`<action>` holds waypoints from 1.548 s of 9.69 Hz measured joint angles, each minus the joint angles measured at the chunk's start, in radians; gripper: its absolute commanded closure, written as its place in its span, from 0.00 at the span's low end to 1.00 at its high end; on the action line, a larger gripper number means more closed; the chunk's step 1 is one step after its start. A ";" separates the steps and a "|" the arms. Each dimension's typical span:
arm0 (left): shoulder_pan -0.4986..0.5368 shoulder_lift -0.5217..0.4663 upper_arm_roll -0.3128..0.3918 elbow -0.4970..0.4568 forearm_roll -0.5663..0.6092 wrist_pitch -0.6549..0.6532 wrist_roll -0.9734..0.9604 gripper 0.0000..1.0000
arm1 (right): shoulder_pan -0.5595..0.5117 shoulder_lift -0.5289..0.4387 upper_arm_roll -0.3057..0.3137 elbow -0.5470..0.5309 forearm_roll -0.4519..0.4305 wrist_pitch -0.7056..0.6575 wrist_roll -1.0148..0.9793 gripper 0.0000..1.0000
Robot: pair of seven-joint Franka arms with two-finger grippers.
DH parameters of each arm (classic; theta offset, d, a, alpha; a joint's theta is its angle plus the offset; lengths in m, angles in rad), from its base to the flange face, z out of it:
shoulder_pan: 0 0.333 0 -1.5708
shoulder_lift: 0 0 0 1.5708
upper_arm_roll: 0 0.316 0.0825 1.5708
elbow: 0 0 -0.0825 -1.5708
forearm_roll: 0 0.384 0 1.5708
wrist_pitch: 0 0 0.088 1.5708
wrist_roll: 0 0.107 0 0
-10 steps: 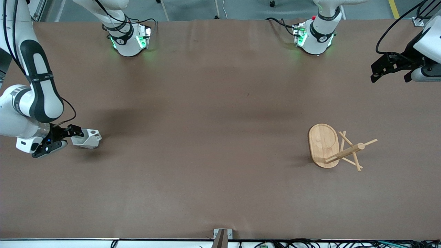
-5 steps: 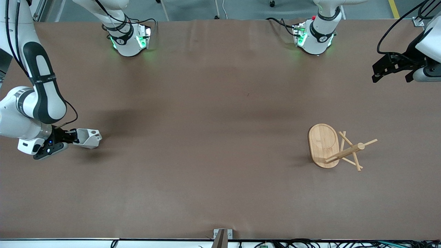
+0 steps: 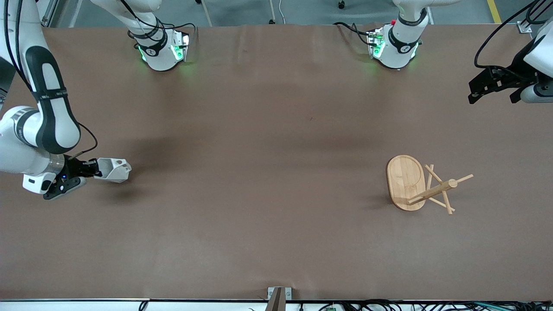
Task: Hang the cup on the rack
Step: 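Close the right gripper on the white cup's rim, then lift the cup with the right gripper while the left gripper approaches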
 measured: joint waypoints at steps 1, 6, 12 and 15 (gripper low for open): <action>0.001 0.000 0.000 0.000 0.000 0.000 0.000 0.00 | 0.016 -0.024 0.002 0.004 0.036 -0.052 0.000 1.00; 0.003 0.000 0.000 0.000 0.000 0.000 0.013 0.00 | 0.066 -0.065 0.018 0.032 0.455 -0.277 0.001 1.00; 0.003 0.001 -0.004 0.000 -0.002 0.000 0.019 0.00 | 0.171 -0.062 0.033 0.034 0.966 -0.391 0.173 1.00; -0.059 0.017 -0.057 0.000 -0.062 0.014 0.027 0.00 | 0.276 -0.062 0.038 0.037 1.119 -0.408 0.258 1.00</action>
